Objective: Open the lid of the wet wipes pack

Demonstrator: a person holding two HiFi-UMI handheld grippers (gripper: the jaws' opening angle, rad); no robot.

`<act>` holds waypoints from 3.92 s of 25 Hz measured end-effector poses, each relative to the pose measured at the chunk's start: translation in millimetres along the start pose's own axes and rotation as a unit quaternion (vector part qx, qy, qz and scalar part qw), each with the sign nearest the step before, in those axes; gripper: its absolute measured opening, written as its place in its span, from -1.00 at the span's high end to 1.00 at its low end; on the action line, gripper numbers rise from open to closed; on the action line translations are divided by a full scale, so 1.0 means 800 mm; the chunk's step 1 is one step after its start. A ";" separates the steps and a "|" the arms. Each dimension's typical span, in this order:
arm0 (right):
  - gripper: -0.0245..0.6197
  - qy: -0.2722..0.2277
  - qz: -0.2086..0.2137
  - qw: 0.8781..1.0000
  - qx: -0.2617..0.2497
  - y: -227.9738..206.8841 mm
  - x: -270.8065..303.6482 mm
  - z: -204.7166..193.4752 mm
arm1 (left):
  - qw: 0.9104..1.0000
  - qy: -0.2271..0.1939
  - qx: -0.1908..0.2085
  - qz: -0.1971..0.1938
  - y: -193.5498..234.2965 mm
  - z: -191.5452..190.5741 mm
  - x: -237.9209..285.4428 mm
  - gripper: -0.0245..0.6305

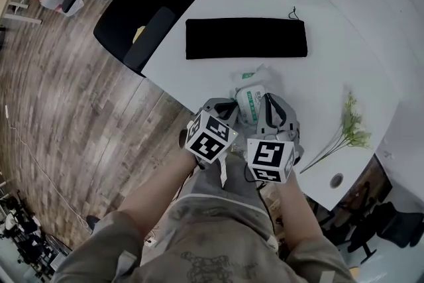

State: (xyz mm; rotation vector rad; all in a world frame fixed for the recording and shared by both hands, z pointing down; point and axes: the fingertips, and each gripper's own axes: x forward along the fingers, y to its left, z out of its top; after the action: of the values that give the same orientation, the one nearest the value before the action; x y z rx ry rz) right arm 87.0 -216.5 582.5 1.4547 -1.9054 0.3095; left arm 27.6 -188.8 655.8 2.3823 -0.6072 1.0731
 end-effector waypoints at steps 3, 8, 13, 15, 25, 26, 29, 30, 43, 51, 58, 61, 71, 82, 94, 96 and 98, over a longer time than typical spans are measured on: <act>0.82 0.001 0.022 0.999 0.029 -0.039 -0.003 0.006 | 1.000 -0.004 -0.016 -0.003 0.002 -0.002 -0.002 0.87; 0.37 0.033 0.111 0.993 0.016 0.009 -0.001 -0.007 | 1.000 -0.006 -0.011 0.009 0.002 0.000 -0.002 0.87; 0.15 0.054 0.123 0.991 0.011 0.060 0.014 -0.028 | 1.000 -0.009 -0.012 0.007 0.001 0.001 0.000 0.87; 0.17 0.055 0.104 0.993 0.006 0.060 0.017 -0.030 | 1.000 -0.010 -0.014 0.009 0.002 0.000 -0.001 0.87; 0.54 -0.022 0.052 0.998 0.040 0.045 -0.018 0.006 | 1.000 -0.010 0.006 0.019 0.001 0.000 -0.002 0.87; 0.58 -0.030 0.046 0.997 0.045 0.039 -0.023 0.011 | 1.000 -0.009 0.005 0.018 0.001 0.000 -0.002 0.87; 0.75 -0.036 0.022 0.998 0.049 0.004 -0.029 0.012 | 1.000 -0.007 0.000 0.014 0.001 -0.002 -0.001 0.87; 0.75 -0.031 0.017 0.998 0.052 -0.008 -0.027 0.007 | 1.000 -0.007 -0.001 0.013 0.002 -0.002 -0.001 0.87; 0.56 0.019 0.032 0.991 0.132 -0.066 0.021 -0.074 | 1.000 -0.008 -0.002 0.009 0.002 -0.001 -0.001 0.87; 0.73 -0.034 0.014 0.989 0.145 -0.082 -0.006 -0.038 | 0.997 -0.028 -0.065 -0.006 0.010 0.000 -0.016 0.87; 0.79 -0.084 0.027 0.986 0.141 -0.100 -0.074 0.029 | 0.997 -0.070 -0.036 0.012 -0.001 0.046 -0.081 0.87; 0.79 -0.111 0.031 0.983 0.141 -0.108 -0.108 0.059 | 0.995 -0.094 -0.015 0.027 -0.007 0.075 -0.114 0.87; 0.80 -0.194 0.051 0.970 0.136 -0.103 -0.235 0.138 | 0.979 -0.192 0.027 0.070 -0.040 0.153 -0.241 0.87; 0.80 -0.245 0.077 0.962 0.089 -0.070 -0.332 0.176 | 0.959 -0.249 0.101 0.088 -0.098 0.187 -0.348 0.87; 0.80 -0.227 0.119 0.964 0.074 -0.013 -0.362 0.154 | 0.956 -0.250 0.117 0.101 -0.126 0.160 -0.382 0.87; 0.80 -0.223 0.125 0.964 0.071 -0.008 -0.362 0.151 | 0.957 -0.254 0.103 0.100 -0.128 0.155 -0.387 0.87; 0.80 -0.219 0.126 0.965 0.073 -0.007 -0.361 0.148 | 0.957 -0.254 0.093 0.100 -0.130 0.150 -0.390 0.87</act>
State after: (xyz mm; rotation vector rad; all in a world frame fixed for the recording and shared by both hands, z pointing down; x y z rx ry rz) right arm 80.0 -71.4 306.5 1.4635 -2.4810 0.2657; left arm -32.5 -110.0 319.9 2.8339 -0.9765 0.6008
